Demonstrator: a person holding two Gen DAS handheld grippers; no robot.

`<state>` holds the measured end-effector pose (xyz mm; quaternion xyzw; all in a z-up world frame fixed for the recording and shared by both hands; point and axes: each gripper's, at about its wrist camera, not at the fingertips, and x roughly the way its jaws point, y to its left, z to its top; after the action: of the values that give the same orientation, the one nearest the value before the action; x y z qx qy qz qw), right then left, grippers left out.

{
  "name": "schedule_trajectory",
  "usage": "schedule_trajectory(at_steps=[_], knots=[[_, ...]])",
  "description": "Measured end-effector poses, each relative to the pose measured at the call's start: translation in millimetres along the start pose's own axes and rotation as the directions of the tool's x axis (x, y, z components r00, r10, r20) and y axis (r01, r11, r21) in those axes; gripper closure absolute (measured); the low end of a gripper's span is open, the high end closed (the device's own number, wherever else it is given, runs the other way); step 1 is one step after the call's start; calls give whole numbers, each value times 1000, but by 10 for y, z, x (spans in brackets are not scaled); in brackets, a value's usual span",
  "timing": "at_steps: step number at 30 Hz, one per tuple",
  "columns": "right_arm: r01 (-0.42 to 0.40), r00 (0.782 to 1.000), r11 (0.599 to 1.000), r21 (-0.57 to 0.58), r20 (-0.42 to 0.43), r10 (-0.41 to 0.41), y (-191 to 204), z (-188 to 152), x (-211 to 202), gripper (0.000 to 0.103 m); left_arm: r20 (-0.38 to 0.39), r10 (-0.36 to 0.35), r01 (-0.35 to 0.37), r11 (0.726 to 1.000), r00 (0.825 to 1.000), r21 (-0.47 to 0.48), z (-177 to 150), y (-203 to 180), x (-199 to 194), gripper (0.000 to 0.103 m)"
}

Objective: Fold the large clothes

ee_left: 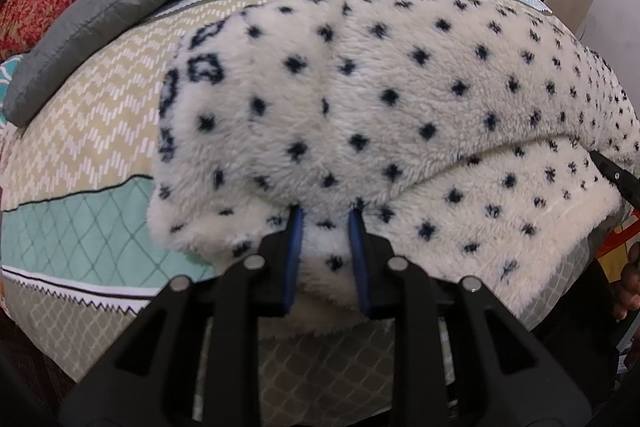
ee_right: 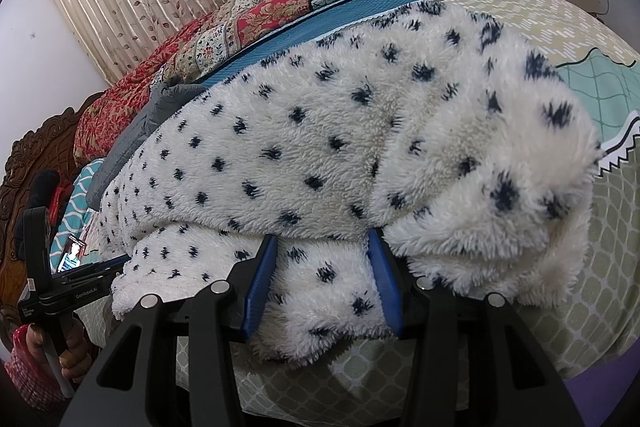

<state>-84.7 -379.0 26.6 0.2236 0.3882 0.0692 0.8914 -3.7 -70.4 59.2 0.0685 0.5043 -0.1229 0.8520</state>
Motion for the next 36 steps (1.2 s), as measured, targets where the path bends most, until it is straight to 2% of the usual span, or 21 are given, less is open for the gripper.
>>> schedule_trajectory(at_steps=[5,21,23,24,25,26,27,28,29,30,32,34,36], knots=[[-1,1000,1000,0,0,1,-3,-4,6,48,14,22,-22,1000,1000,16,-27,-78,-18,79],[21,1000,1000,-8,-5,-21,45,24,-1,48,4,2,-2,1000,1000,13,-25,-48,7,79],[16,1000,999,-30,-6,-16,119,75,-72,52,4,-8,8,1000,1000,22,-2,-43,-43,79],[5,1000,999,-34,-6,-5,153,92,-118,53,17,9,-10,999,1000,51,40,-22,-164,78],[-20,1000,999,-38,-2,20,181,125,-197,55,56,3,-7,998,998,64,67,-7,-286,71],[-49,999,998,-38,16,50,201,162,-306,56,120,0,-9,997,993,71,100,36,-461,54],[-65,997,997,-37,42,66,199,204,-403,57,170,-2,-9,998,985,66,127,93,-601,44],[-76,994,996,-37,73,79,185,248,-511,59,216,-6,-5,999,976,49,169,188,-737,25],[-82,990,996,-35,109,86,158,296,-629,65,238,-11,4,999,971,31,204,271,-816,14],[-78,985,997,-28,151,81,106,352,-762,68,251,-24,25,1000,968,2,258,407,-885,13],[-42,981,999,0,189,41,-50,449,-894,82,233,-61,72,997,971,-41,343,616,-883,8],[2,984,1000,28,179,-7,-207,498,-883,85,158,-93,108,990,983,-94,415,808,-714,7],[35,990,997,72,133,-44,-405,535,-767,86,96,-138,150,980,986,-133,429,909,-533,7]])
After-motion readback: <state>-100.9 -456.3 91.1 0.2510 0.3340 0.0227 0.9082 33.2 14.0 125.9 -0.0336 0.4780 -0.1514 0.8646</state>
